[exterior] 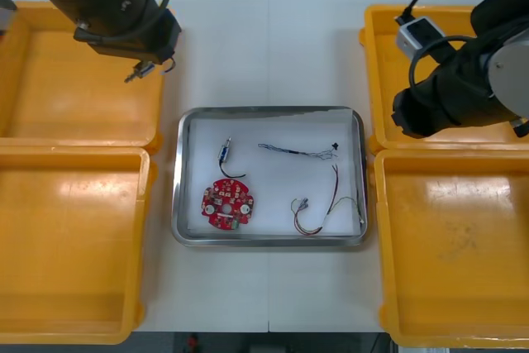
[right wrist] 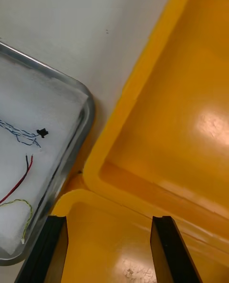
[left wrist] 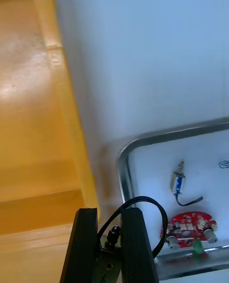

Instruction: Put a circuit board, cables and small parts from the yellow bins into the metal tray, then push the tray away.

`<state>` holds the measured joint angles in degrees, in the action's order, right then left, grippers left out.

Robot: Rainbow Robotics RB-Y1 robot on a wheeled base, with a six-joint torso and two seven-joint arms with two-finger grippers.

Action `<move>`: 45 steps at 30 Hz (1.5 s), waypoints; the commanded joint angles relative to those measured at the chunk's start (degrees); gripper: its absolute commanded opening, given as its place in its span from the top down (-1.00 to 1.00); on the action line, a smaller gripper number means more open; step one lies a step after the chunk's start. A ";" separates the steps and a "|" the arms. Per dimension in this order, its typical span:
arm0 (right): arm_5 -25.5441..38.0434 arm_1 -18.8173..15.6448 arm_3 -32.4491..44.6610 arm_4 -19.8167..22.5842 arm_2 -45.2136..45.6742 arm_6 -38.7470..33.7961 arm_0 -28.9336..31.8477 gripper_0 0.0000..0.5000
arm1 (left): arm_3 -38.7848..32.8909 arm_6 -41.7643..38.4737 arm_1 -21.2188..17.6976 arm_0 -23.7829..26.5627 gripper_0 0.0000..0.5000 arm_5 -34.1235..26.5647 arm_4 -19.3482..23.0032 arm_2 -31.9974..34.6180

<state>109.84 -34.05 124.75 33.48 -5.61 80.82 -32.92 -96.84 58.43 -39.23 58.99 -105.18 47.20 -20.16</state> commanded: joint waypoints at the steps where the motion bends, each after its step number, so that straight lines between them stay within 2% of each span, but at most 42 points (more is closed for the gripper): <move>1: 0.16 -2.24 4.89 0.36 6.75 -1.81 5.50 -1.00 | -2.65 -7.54 4.34 3.50 1.00 -0.37 -1.32 -3.92; 12: 0.16 -4.27 10.87 2.03 18.35 -2.25 16.40 -1.00 | -0.19 -18.88 8.82 3.50 1.00 5.69 -2.81 -13.77; 14: 0.16 -4.27 11.48 3.34 20.46 -2.25 17.89 -1.00 | 1.21 -20.46 9.26 3.50 1.00 7.54 -2.72 -15.35; 18: 0.16 -4.27 11.75 8.71 26.61 -3.39 21.76 -1.00 | 4.99 -23.27 10.49 3.42 1.00 11.76 -3.16 -18.95; 22: 0.16 -4.27 12.19 10.99 29.25 -4.44 25.01 -1.00 | 6.40 -23.71 10.58 3.33 1.00 13.60 -3.87 -21.50; 31: 0.16 -4.09 14.38 11.87 29.78 -11.74 30.55 -1.00 | 7.37 -24.50 10.58 -0.01 1.00 18.88 -5.89 -23.26; 39: 0.16 -3.56 14.74 12.40 29.87 -11.83 32.92 -1.00 | 8.42 -25.12 10.67 -0.36 1.00 21.25 -7.38 -26.77; 45: 0.16 -3.56 14.74 12.66 29.16 -11.92 33.71 -1.00 | 8.60 -25.73 10.58 -0.89 0.99 22.39 -7.82 -26.95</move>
<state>109.85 -36.38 137.59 45.57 22.81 69.03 -0.66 -87.85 34.46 -29.67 58.36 -83.58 40.17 -46.69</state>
